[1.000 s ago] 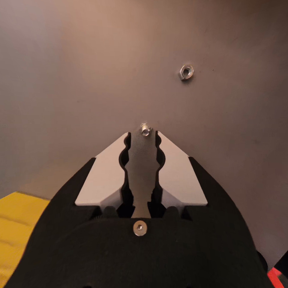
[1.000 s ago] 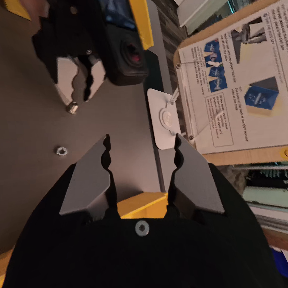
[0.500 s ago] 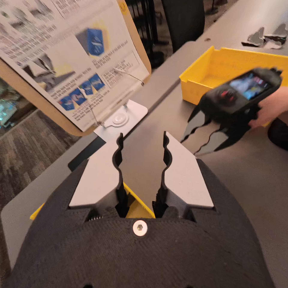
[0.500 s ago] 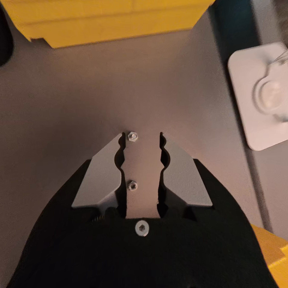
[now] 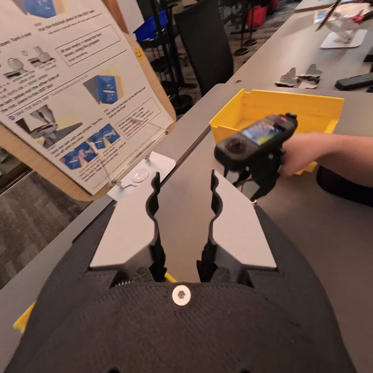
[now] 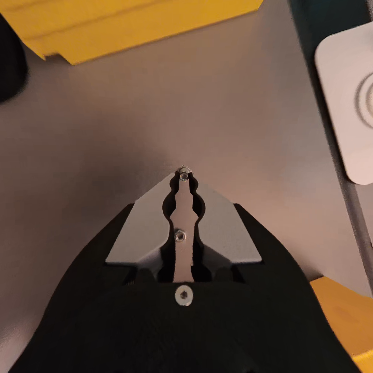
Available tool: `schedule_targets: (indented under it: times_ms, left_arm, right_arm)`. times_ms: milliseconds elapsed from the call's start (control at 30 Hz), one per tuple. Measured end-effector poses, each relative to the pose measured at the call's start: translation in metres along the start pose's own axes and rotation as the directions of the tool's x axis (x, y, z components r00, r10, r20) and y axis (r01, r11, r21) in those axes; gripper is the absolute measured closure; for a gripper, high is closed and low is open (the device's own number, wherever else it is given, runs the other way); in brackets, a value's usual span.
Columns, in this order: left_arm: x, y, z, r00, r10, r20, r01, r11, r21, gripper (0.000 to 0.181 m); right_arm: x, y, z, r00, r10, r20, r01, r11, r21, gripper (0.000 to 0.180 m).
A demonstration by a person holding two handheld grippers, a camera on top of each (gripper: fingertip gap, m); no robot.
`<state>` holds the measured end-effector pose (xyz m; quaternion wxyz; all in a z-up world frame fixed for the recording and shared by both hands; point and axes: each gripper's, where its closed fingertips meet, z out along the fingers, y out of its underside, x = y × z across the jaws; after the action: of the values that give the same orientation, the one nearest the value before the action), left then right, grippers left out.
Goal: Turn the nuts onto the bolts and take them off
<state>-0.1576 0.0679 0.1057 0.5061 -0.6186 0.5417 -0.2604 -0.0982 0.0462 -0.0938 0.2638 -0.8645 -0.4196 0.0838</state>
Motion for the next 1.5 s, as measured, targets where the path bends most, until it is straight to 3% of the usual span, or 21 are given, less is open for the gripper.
schedule_targets:
  times_ms: [33, 200, 333, 433, 700, 867, 1200, 1333, 1500]
  left_arm:
    - [0.005, -0.002, 0.002, 0.999, 0.001, -0.036, 0.000, 1.000, 0.020, 0.129]
    - [0.049, 0.003, 0.034, 0.962, 0.014, -0.272, -0.004, 0.999, 0.039, 0.112]
    - [0.084, 0.008, 0.068, 0.936, 0.113, -0.334, -0.093, 0.993, 0.076, 0.117]
    - [0.103, 0.013, 0.084, 0.921, 0.197, -0.335, -0.171, 0.979, 0.108, 0.126]
    - [0.135, 0.017, 0.087, 0.856, 0.138, -0.498, -0.092, 0.989, 0.116, 0.143]
    - [0.137, 0.020, 0.090, 0.851, 0.146, -0.505, -0.100, 0.988, 0.118, 0.164]
    - [0.140, 0.024, 0.092, 0.847, 0.148, -0.511, -0.115, 0.989, 0.096, 0.164]
    - [0.133, 0.021, 0.094, 0.863, 0.132, -0.488, -0.095, 0.990, 0.100, 0.164]
    - [0.099, 0.008, 0.082, 0.908, 0.090, -0.409, -0.041, 0.991, 0.128, 0.164]
  right_arm:
    - [0.003, -0.005, -0.015, 1.000, 0.021, 0.004, -0.021, 0.999, 0.044, 0.172]
    - [0.012, -0.025, -0.097, 0.996, 0.088, 0.031, -0.093, 0.955, 0.281, 0.172]
    - [0.003, -0.029, -0.149, 0.994, 0.068, 0.089, -0.099, 0.905, 0.413, 0.172]
    - [-0.007, -0.028, -0.167, 0.992, 0.028, 0.122, -0.079, 0.892, 0.446, 0.172]
    - [-0.017, -0.021, -0.169, 0.995, -0.051, 0.089, 0.010, 0.911, 0.412, 0.172]
    - [-0.019, -0.017, -0.164, 0.994, -0.081, 0.072, 0.047, 0.923, 0.382, 0.172]
    - [-0.019, -0.016, -0.161, 0.993, -0.092, 0.075, 0.058, 0.926, 0.372, 0.172]
    - [-0.010, -0.023, -0.171, 0.997, -0.078, 0.029, 0.058, 0.899, 0.434, 0.148]
    - [0.006, -0.028, -0.178, 0.993, -0.111, -0.031, 0.110, 0.849, 0.516, 0.137]
